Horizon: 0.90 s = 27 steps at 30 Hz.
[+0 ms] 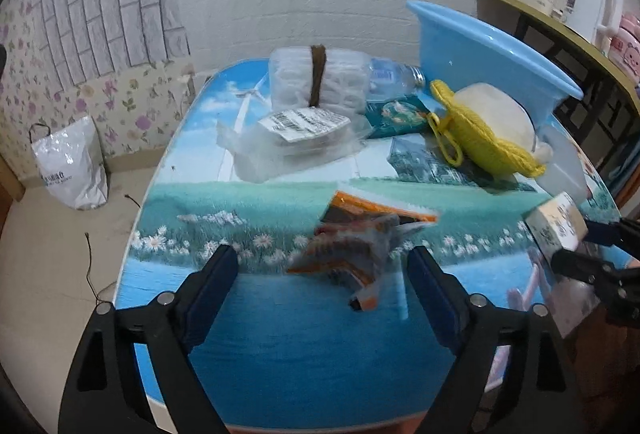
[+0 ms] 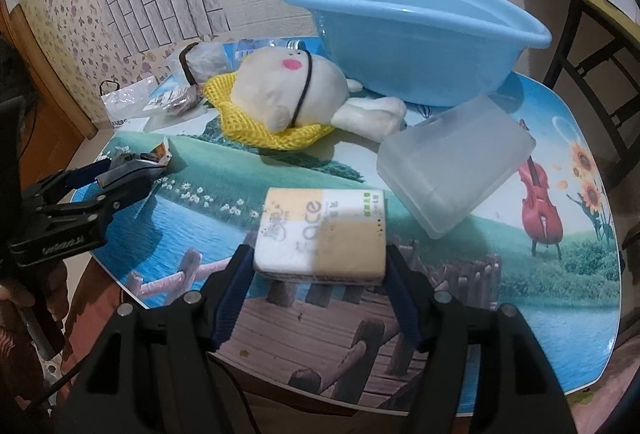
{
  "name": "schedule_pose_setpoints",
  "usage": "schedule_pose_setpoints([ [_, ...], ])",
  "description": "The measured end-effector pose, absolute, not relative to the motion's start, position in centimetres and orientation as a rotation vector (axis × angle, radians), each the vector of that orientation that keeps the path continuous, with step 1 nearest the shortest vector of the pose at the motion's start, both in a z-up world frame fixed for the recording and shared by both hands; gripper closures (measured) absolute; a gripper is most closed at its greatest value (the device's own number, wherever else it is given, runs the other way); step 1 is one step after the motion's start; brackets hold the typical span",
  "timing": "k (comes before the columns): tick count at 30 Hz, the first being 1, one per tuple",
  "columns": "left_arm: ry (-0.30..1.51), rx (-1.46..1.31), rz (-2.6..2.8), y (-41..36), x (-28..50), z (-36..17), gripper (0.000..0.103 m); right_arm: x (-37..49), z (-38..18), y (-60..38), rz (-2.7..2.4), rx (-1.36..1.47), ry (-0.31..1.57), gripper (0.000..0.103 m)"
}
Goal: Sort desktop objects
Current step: 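Grasp the snack bag with the left tool while the right tool grasps the Face tissue pack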
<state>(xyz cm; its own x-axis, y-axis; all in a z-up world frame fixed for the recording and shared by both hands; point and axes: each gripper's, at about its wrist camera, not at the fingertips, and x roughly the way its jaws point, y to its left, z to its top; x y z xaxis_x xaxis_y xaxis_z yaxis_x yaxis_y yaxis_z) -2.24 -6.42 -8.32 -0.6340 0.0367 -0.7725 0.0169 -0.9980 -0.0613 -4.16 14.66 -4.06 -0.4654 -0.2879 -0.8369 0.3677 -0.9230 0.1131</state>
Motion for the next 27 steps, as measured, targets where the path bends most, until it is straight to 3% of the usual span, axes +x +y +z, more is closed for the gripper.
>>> schedule_pose_setpoints([
  [5, -0.092, -1.310, 2.806, -6.0, -2.3, -8.4, 0.015, -4.2, -4.2, 14.0, -2.412, 1.323, 0.149, 0.029],
  [6, -0.096, -1.292, 2.795, -5.9, -2.2, -8.3, 0.027, -4.2, -4.2, 13.9, -2.412, 1.316, 0.154, 0.029],
  [7, -0.083, -1.269, 2.789, -5.7, -2.0, -8.2, 0.051, -4.2, -4.2, 13.8, -2.411, 1.309, 0.158, 0.028],
  [9, -0.021, -1.264, 2.797, -5.4, -1.8, -8.2, 0.060, -4.1, -4.3, 13.6, -2.413, 1.294, 0.164, 0.026],
  [11, -0.038, -1.255, 2.771, -5.3, -1.5, -8.1, 0.063, -3.9, -4.3, 13.5, -2.416, 1.276, 0.177, 0.024],
  [20, -0.052, -1.300, 2.702, -4.2, 0.9, -7.6, 0.060, -3.6, -4.5, 14.0, -2.421, 1.209, 0.192, 0.021],
  [25, -0.006, -1.308, 2.658, -3.1, 1.8, -7.7, 0.034, -3.5, -4.5, 14.1, -2.428, 1.188, 0.190, 0.019],
  [27, 0.015, -1.314, 2.667, -2.9, 1.7, -7.8, 0.032, -3.5, -4.5, 14.1, -2.429, 1.183, 0.191, 0.019],
])
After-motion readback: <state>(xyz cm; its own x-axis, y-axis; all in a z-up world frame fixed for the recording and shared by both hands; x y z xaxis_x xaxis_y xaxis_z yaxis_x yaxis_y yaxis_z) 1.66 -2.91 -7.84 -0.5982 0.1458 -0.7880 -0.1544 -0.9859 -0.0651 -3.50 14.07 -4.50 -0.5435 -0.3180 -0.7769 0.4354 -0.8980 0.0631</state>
